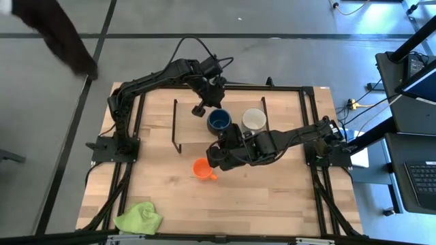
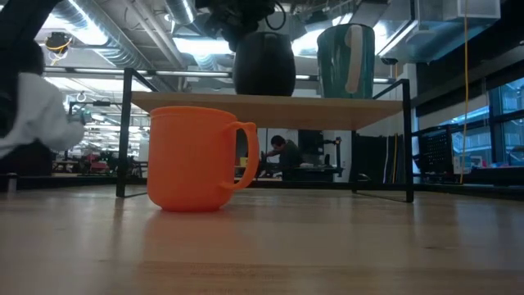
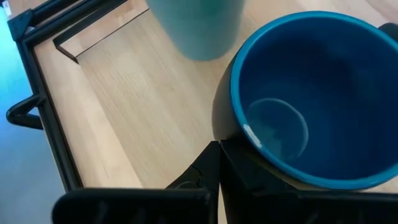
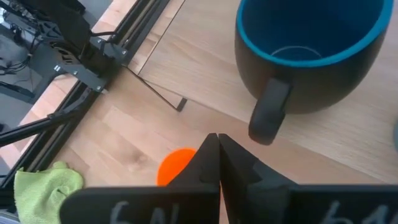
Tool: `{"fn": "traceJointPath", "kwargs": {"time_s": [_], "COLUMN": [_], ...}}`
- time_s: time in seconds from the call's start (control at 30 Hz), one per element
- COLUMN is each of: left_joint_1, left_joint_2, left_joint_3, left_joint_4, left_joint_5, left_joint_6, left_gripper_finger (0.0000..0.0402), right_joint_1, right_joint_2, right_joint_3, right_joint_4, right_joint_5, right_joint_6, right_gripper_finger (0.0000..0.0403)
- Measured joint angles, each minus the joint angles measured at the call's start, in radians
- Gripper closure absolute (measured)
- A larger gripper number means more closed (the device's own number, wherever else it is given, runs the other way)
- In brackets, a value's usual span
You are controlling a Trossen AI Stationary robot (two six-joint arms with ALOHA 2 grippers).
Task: Stack small to large cups/mugs on shelf
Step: Put the blue mug on the shelf
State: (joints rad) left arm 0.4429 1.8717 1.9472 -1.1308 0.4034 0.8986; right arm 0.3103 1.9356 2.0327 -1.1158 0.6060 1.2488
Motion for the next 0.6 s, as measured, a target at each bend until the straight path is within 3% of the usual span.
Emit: {"fn": "traceJointPath", "kwargs": {"time_s": [0.43,0.6], "left_joint_1": [0.065,0.065], "left_joint_2": [0.000,0.000], "left_joint_3": [0.000,0.000], "left_joint_4": [0.003,0.003], "left_joint_5": [-0.002,0.048], "left_joint_6": [-0.001,-0.001], "left_gripper_finger": [0.0392,0.0392], "right_joint_1": [0.000,-0.002], "right_joint_2": [0.000,0.000], "right_joint_3": [0.000,0.000], "right_joint_4": [0.000,-0.001], "right_joint_5": [0.006,0.015], "right_joint_6": [-0.001,-0.005], "right_gripper_finger": [0.0401,0.0399]}}
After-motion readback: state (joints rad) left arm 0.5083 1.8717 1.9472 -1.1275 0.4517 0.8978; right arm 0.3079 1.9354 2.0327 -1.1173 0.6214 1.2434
